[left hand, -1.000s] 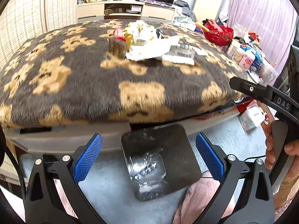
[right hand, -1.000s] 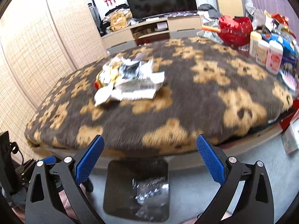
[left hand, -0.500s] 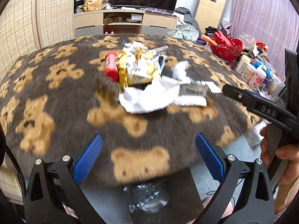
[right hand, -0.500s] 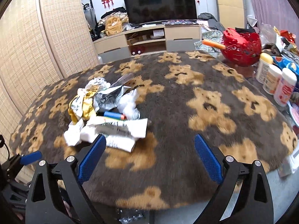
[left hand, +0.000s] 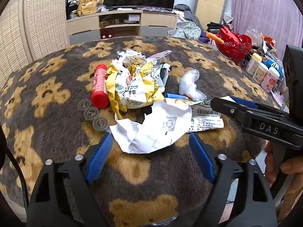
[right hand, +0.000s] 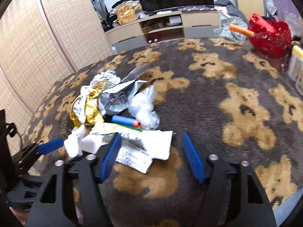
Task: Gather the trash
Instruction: 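Grasp the white paper wrapper with the left gripper while the right grasps the white-green tube box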
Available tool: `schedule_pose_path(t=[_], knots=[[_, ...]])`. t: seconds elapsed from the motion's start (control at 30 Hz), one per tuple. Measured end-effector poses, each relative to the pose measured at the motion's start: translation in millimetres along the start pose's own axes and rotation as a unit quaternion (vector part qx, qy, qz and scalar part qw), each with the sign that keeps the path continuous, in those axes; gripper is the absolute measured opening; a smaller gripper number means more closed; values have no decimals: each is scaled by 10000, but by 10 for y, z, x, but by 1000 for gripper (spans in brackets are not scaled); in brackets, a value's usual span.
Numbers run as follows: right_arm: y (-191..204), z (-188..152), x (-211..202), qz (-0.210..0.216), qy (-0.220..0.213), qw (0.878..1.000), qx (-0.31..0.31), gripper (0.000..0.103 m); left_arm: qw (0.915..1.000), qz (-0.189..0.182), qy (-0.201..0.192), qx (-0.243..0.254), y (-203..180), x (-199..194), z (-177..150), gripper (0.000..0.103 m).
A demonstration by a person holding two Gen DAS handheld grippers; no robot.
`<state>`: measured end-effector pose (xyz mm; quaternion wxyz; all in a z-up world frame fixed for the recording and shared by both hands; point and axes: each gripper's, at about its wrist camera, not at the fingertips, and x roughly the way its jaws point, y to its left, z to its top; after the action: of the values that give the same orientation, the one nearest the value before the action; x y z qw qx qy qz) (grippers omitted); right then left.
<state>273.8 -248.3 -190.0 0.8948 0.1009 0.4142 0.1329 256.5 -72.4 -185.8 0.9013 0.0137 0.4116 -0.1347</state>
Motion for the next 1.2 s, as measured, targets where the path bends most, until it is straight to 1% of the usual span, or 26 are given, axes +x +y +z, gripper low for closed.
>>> schedule_pose_path(t=[0.03, 0.07, 0.1, 0.13, 0.17, 0.2, 0.23, 0.27, 0.33, 0.5, 0.57, 0.7, 0.77, 0.87, 0.93, 1.0, 1.2], knots=[[11, -3, 10, 68, 27, 10000, 4, 49, 10000, -27, 28, 3, 8, 26, 11, 68], [23, -8, 10, 100, 35, 9999, -9, 46, 10000, -72, 66, -4, 13, 50, 17, 61], [43, -12, 6, 126, 23, 9999, -42, 42, 9998, -141, 114, -22, 25, 77, 24, 58], [50, -10, 4, 144, 20, 9999, -60, 39, 9997, -186, 152, -29, 31, 94, 28, 51], [57, -7, -1, 169, 11, 9998, -70, 37, 9997, -199, 164, -31, 36, 103, 31, 47], [58, -1, -7, 187, -5, 9998, -76, 32, 9997, -199, 166, -25, 39, 109, 35, 45], [62, 9, -24, 202, -35, 9998, -87, 29, 9996, -217, 161, -21, 37, 109, 39, 41], [63, 19, -37, 215, -61, 9997, -90, 27, 9996, -247, 153, -26, 40, 107, 43, 34], [68, 53, -78, 224, -138, 9996, -101, 21, 9995, -286, 128, -54, 55, 92, 59, 27], [98, 149, -94, 240, -217, 9994, -159, 17, 9995, -288, 81, 23, 71, 62, 90, 26], [117, 171, -66, 230, -203, 9994, -187, 15, 9996, -267, 62, 53, 75, 44, 88, 21], [187, 165, -48, 247, -198, 9991, -284, 12, 9997, -231, 57, 70, 108, 13, 73, 19], [239, 139, -58, 330, -153, 9987, -351, 12, 9998, -189, 82, 84, 132, -1, 54, 18], [345, 55, -64, 453, 61, 9973, -568, 12, 9998, -144, 130, 87, 163, -12, 26, 18], [407, -31, -52, 550, 237, 9958, -689, 14, 9997, -143, 170, 81, 176, -16, 2, 18], [450, -111, -38, 560, 342, 9948, -774, 14, 9997, -131, 196, 110, 174, -21, -25, 18], [454, -204, 48, 586, 453, 9951, -656, 14, 9996, -128, 202, 155, 189, -87, -82, 18]])
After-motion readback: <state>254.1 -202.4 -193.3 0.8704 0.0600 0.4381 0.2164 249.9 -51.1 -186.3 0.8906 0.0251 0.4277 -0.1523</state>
